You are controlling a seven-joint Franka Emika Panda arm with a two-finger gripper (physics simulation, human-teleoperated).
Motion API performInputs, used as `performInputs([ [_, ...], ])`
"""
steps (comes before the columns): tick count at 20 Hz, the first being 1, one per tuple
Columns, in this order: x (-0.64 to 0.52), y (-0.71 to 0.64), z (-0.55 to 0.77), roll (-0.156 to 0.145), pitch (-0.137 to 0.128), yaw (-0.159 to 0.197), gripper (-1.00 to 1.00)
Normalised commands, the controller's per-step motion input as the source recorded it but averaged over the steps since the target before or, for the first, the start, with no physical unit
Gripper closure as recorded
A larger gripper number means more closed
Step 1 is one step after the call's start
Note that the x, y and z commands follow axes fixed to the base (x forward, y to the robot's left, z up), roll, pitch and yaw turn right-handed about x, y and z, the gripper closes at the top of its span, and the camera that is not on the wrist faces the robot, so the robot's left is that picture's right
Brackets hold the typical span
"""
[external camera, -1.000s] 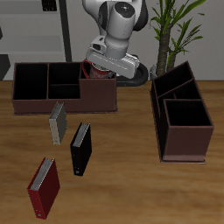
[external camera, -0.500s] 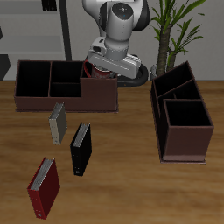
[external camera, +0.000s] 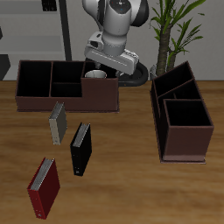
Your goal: Place the red mug into the back desk caddy's right compartment
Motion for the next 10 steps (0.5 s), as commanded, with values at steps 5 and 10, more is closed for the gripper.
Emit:
performInputs([
  [5, 0.02, 0.08, 0.31, 0.011, -0.035, 0.041, -1.00],
  [10, 0.11, 0.06, 0.33, 0.011, -0.024, 0.044, -1.00],
])
